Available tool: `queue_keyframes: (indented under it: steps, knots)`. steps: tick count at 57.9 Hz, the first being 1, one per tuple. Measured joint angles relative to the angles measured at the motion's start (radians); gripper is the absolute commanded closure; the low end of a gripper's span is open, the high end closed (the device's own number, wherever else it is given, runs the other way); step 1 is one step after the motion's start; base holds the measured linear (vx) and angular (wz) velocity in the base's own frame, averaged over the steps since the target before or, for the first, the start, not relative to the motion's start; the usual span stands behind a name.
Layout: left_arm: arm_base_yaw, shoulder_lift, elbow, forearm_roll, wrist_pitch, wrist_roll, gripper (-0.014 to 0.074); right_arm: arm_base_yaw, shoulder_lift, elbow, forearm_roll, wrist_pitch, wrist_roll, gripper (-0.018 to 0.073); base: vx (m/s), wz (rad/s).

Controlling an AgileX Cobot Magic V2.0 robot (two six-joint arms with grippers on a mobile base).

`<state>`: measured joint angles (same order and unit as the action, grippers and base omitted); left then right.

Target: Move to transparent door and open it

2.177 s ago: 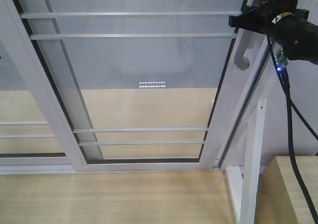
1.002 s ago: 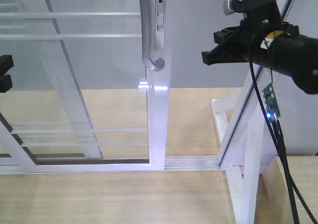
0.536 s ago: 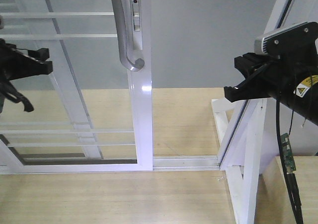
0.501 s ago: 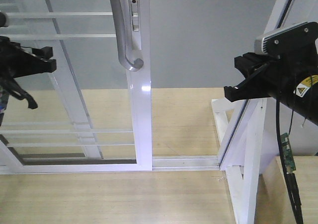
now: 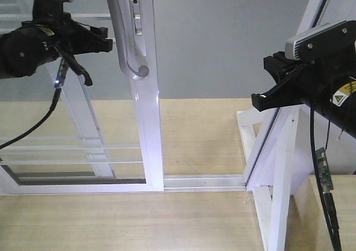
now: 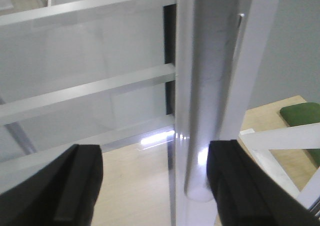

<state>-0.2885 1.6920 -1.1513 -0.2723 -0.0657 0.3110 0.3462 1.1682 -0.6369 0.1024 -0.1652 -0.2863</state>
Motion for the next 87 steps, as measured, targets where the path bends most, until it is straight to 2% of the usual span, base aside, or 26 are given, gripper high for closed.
queue_keyframes:
  steps: [7,17,35,39,45,56,72,87]
  knots:
    - [-0.019,0.047,-0.047,-0.002,-0.013,-0.008,0.0055,0.000,0.000,0.000,0.000,-0.002,-0.017,0.0564,0.00,0.00]
    - [-0.020,0.106,-0.095,-0.002,-0.044,-0.065,0.0055,0.000,0.010,0.000,0.000,-0.016,-0.030,0.0564,0.00,0.00]
    - [-0.021,0.199,-0.191,-0.002,-0.065,-0.083,0.0065,0.000,0.029,0.000,0.000,-0.044,-0.037,0.0564,0.00,0.00]
    - [-0.021,0.216,-0.209,-0.002,-0.071,-0.094,0.0104,0.000,0.029,0.000,0.000,-0.046,-0.037,0.0564,0.00,0.00]
    - [-0.024,0.223,-0.218,-0.002,-0.068,-0.099,0.0225,0.000,0.029,0.000,0.000,-0.051,-0.037,0.0564,0.00,0.00]
    - [-0.033,0.216,-0.218,-0.002,-0.050,-0.103,0.0608,0.000,0.029,0.000,0.000,-0.056,-0.037,0.0564,0.00,0.00]
    - [-0.013,0.193,-0.218,-0.011,-0.008,-0.048,0.0600,0.000,0.029,0.000,0.000,-0.059,-0.040,0.0564,0.00,0.00]
    - [0.033,0.162,-0.218,-0.012,0.066,-0.035,0.0598,0.000,0.029,0.000,0.000,-0.059,-0.040,0.0564,0.00,0.00]
